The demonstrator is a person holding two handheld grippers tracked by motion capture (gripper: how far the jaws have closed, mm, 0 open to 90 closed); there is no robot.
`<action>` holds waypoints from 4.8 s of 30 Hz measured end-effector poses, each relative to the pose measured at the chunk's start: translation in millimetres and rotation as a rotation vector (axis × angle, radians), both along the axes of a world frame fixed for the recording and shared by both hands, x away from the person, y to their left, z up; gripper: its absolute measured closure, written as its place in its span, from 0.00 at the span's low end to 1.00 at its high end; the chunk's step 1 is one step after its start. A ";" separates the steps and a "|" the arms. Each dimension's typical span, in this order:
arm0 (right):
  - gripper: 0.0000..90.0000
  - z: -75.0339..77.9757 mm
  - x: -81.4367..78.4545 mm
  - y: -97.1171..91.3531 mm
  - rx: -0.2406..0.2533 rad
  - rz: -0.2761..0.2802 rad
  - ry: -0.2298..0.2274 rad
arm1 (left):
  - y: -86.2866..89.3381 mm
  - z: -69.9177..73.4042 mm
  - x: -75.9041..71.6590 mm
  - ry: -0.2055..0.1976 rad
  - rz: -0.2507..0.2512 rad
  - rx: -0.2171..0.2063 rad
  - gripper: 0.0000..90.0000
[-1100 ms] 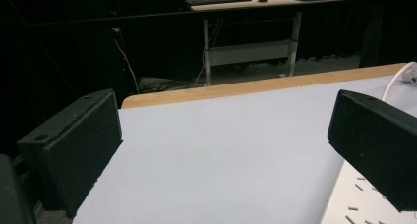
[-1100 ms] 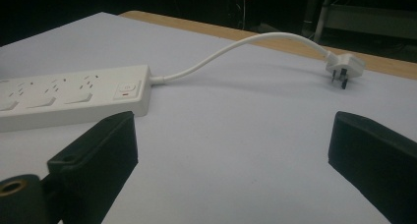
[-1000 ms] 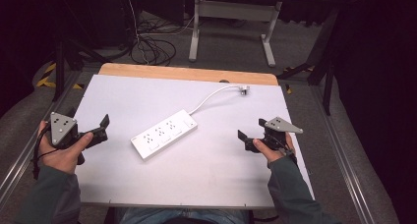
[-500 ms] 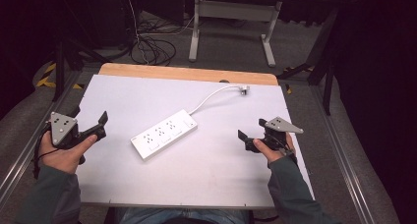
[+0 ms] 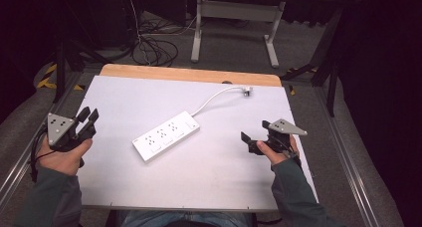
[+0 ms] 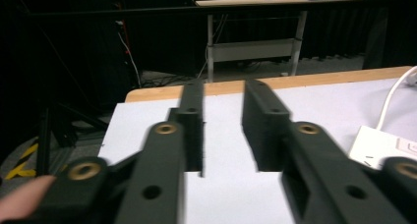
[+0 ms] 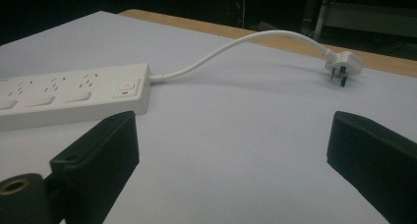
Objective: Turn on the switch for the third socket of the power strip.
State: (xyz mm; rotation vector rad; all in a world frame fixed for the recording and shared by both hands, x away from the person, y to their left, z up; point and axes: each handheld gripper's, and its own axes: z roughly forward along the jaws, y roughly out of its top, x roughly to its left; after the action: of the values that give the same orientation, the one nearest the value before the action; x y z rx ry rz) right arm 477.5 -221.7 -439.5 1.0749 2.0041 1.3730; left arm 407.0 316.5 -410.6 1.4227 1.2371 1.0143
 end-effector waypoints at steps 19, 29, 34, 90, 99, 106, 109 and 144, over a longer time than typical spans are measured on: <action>0.07 0.0 -0.5 -0.6 0.002 0.001 0.003 | -6.6 0.3 3.9 0.031 -0.082 0.011 1.00; 0.07 -0.1 -1.6 -1.0 -0.002 0.002 0.006 | -15.9 -2.4 9.9 0.056 -0.152 0.047 1.00; 0.07 -0.6 -1.6 -1.3 0.001 -0.003 0.008 | -21.4 -2.5 13.8 0.057 -0.173 0.055 1.00; 0.08 -1.4 -4.4 -4.2 -0.006 -0.014 0.013 | -79.3 -21.8 43.9 0.204 -0.449 0.211 1.00; 0.08 -1.9 -4.2 -4.3 -0.010 -0.012 0.016 | -82.4 -25.6 46.3 0.223 -0.454 0.235 1.00; 0.08 -2.2 -3.9 -4.3 -0.011 -0.010 0.017 | -88.3 -32.3 49.0 0.261 -0.473 0.261 1.00; 0.08 -2.0 -4.2 -4.4 -0.010 -0.011 0.018 | -90.3 -33.4 49.0 0.271 -0.481 0.269 1.00; 0.08 -2.8 -3.6 -3.8 -0.018 -0.015 0.026 | -109.1 -52.6 49.4 0.412 -0.646 0.320 1.00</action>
State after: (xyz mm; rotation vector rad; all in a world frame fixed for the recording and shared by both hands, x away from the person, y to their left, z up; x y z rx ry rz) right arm 473.9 -225.5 -442.4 1.1030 2.0184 1.3377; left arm 456.4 207.4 -463.3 2.1747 0.7989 0.4909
